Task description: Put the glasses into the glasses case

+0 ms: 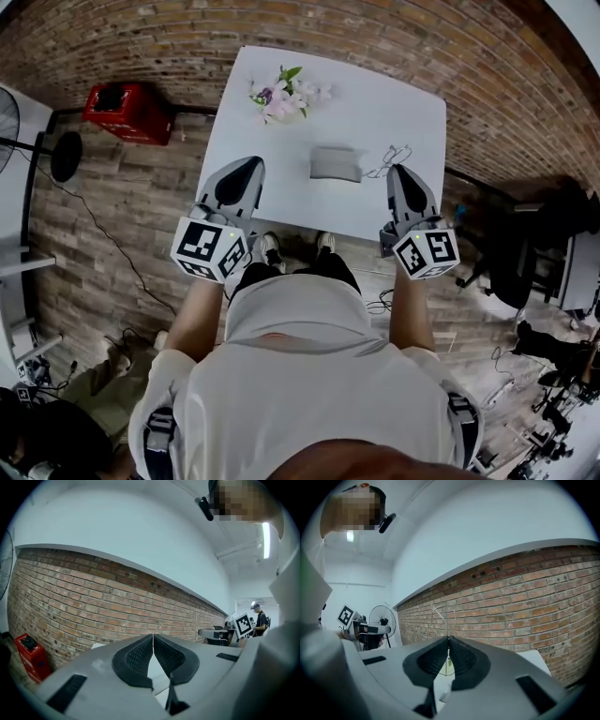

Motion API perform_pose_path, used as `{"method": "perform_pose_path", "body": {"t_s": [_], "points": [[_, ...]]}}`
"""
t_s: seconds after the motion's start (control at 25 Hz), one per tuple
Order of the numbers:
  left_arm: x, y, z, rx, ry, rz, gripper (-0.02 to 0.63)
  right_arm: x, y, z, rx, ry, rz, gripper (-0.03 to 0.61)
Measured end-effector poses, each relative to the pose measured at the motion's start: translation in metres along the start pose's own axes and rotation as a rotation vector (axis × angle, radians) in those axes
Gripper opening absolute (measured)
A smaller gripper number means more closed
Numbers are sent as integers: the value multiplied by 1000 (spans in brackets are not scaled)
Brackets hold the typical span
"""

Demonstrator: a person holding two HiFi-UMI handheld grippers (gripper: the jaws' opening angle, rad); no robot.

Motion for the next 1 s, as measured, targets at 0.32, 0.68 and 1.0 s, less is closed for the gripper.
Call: {"method": "perform_pose_path", "body": {"t_s": [0.32,0.68,1.0], "points": [[1,-22,12,-35,12,-30,18,9,-23,6,-16,102,-139,58],[9,-31,26,-86,42,-47,18,33,-46,39,-74,258,-321,60],[29,-31,6,-173,98,-89,18,112,-55,80,-162,542,-629,60]]}}
Point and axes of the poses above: the fingertips, and each gripper's own axes: z forward along the fingers, y to its left, x out of its underside, the point moved 2 cm from there along -z, backward along the fingers, and after that the axes turned 15 degrees about z, right-handed, at the moved point
